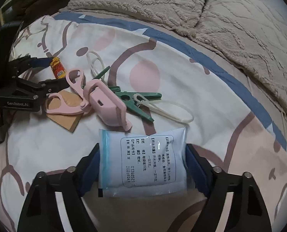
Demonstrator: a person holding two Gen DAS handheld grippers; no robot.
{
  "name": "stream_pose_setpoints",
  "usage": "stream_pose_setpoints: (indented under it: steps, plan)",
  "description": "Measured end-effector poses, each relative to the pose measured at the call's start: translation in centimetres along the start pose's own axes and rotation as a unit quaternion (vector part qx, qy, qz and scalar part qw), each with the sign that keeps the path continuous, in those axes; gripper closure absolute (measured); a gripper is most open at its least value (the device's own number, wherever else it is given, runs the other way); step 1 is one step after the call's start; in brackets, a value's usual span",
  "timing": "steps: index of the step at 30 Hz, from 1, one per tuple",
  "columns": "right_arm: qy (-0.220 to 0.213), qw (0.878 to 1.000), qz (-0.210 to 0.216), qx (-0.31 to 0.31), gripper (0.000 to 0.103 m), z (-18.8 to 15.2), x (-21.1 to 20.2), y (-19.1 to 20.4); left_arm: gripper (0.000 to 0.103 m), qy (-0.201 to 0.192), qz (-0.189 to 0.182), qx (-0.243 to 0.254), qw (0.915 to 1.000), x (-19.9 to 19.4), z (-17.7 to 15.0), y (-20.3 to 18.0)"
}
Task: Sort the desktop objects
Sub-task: 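Close the left gripper on the yellow lighter while the right gripper grasps the white packet, then lift and carry the lighter and packet with both grippers toward the white box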
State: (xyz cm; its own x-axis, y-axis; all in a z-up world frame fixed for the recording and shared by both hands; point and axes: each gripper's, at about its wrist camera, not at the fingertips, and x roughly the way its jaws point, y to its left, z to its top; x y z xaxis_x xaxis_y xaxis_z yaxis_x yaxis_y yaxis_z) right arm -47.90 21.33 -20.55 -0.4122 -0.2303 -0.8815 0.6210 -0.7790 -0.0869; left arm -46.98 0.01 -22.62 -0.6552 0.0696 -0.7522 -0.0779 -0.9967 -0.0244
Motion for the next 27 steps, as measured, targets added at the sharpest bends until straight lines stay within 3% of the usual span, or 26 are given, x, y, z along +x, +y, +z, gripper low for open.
stream_pose_setpoints:
  steps: [6, 19, 27]
  plan:
    - [-0.014, 0.999, -0.002, 0.041, 0.031, -0.6, -0.4, 0.0, 0.022, -0.007, -0.003, 0.004, 1.0000, -0.3, 0.1, -0.2]
    - [-0.033, 0.994, 0.013, 0.102, 0.033, -4.4, -2.6, 3.0, 0.023, -0.003, -0.012, -0.015, 0.9998, -2.6, -1.5, -0.4]
    - [-0.028, 0.991, 0.004, 0.132, 0.033, -7.3, -4.8, 5.3, 0.023, 0.003, -0.012, -0.035, 0.9993, -7.0, -5.8, -1.1]
